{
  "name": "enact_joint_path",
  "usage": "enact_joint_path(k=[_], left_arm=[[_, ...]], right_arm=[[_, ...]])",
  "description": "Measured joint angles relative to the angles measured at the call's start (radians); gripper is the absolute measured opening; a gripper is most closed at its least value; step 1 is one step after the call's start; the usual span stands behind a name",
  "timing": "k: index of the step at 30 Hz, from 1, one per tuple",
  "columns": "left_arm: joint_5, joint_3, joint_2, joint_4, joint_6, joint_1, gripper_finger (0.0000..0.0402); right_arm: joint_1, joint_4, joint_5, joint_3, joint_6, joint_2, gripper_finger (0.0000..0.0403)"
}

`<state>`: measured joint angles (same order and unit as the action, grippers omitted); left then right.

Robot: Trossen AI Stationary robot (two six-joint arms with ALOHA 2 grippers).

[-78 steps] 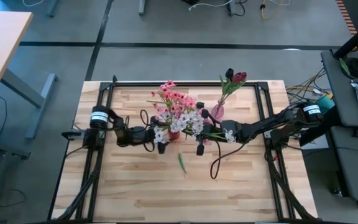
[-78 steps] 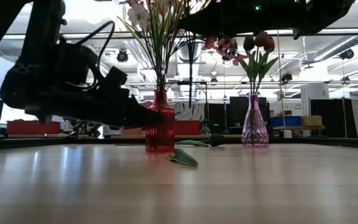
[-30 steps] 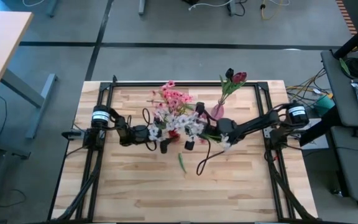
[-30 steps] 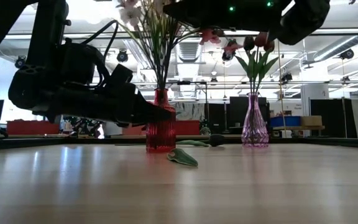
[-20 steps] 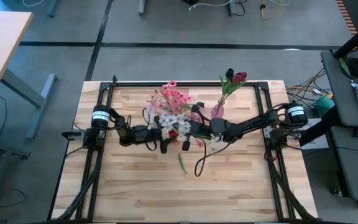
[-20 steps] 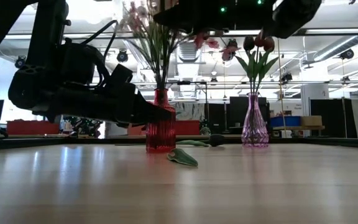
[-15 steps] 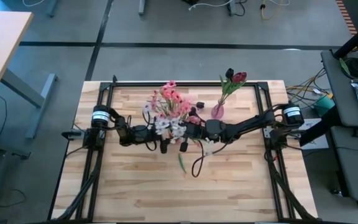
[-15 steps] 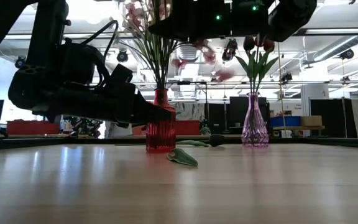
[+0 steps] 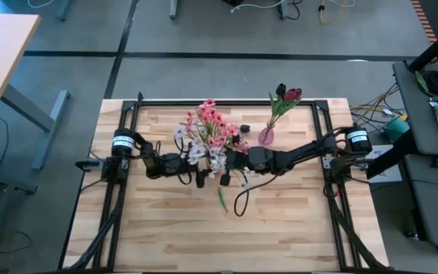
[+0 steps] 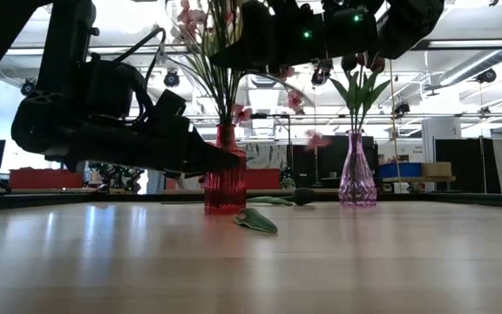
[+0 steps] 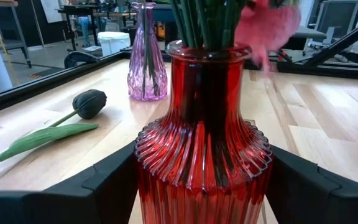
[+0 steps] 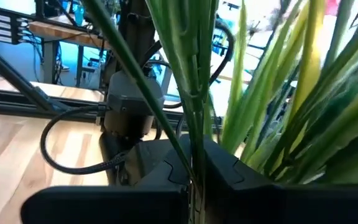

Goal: Sort flowers into vase by color
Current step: Put the white flowers into the red vase

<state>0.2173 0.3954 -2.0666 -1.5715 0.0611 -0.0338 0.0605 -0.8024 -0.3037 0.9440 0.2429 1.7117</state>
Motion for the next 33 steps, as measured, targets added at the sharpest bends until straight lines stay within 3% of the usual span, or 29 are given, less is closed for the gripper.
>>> enact_joint_path(k=[5, 17, 24, 33], left_arm=[[0.0, -0.001, 0.0, 0.0, 0.002, 0.0, 0.0278], [0.0, -0.003, 0.0, -0.002, 0.01, 0.0, 0.0278], [0.001, -0.003, 0.0, -0.001, 0.012, 0.0, 0.0278], [0.001, -0.005, 0.0, -0.002, 0.026, 0.0, 0.0278]], right_arm=[[0.005, 0.011, -0.005, 0.0, 0.006, -0.015, 0.0024], [0.04, 0.066, -0.011, 0.0, 0.017, -0.107, 0.0132], [0.038, 0.077, 0.024, 0.024, 0.003, -0.087, 0.0126], [0.037, 0.291, 0.023, 0.143, 0.002, -0.066, 0.014]])
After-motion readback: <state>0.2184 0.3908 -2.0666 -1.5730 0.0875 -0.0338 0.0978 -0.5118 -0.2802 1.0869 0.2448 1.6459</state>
